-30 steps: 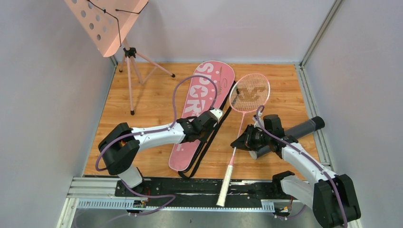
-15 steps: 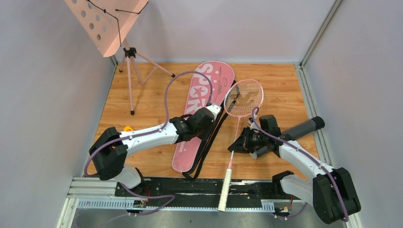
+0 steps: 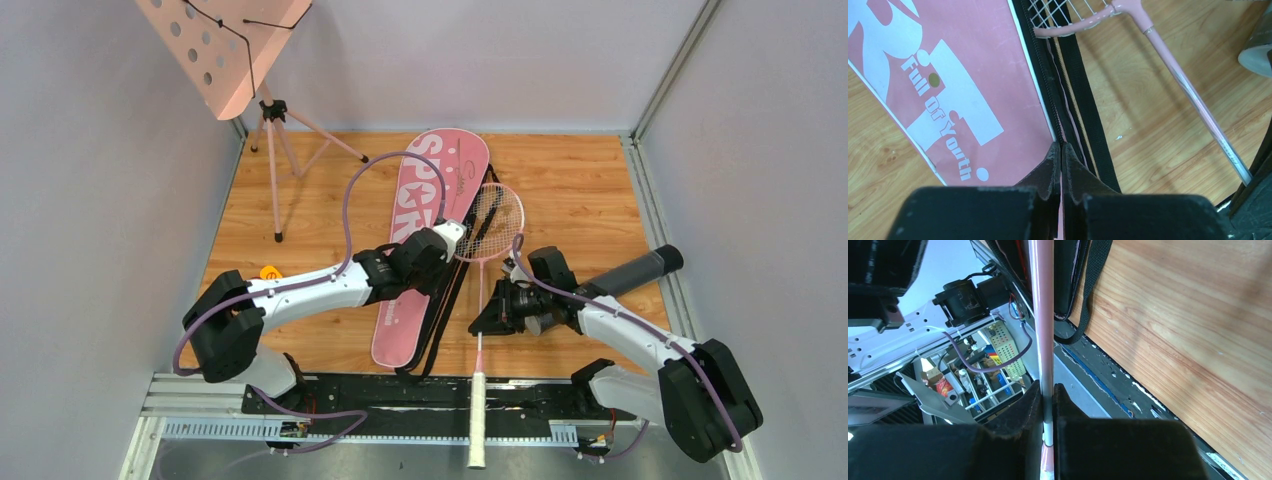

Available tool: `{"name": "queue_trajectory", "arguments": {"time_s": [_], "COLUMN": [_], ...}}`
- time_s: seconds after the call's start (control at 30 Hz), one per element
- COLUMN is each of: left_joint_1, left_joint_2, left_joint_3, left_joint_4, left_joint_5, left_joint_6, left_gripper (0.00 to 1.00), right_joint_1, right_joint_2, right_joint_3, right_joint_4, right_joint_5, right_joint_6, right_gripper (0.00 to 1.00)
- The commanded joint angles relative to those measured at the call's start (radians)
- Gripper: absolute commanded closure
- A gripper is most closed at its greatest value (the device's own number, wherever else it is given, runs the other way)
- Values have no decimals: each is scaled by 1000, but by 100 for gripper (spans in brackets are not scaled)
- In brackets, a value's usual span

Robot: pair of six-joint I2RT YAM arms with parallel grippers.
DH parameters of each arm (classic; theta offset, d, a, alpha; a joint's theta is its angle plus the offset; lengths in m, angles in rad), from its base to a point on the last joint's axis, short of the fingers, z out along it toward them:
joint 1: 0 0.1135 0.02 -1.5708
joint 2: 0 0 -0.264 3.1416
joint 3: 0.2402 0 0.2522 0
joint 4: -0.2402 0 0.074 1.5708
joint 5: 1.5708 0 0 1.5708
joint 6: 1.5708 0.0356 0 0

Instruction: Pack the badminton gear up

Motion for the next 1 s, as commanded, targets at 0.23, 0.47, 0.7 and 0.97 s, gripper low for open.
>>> {"name": "queue_trajectory", "arguments": {"time_s": [0.23,0.47,0.7,0.97], "left_joint_1": [0,0,1,0], "left_joint_2": [-93,-119,-155,-242], "left_joint_3": [-76,-108,-128,-187], "left_joint_4": [131,182,199,252], "left_joint_5": [115,216,328,363], "left_joint_6": [131,202,238,185], "left_gripper": [100,100,100,100], "right_joint_1": [31,77,79,79], "right_joint_2": [27,173,217,325], "right_joint_3": [-4,67,110,186], "right_joint_4": [237,225,309,460], "right_joint_5": [-127,-147,-79,23], "right_joint_6": [-40,-103,-93,-78], "right_gripper": [100,100,100,100]}}
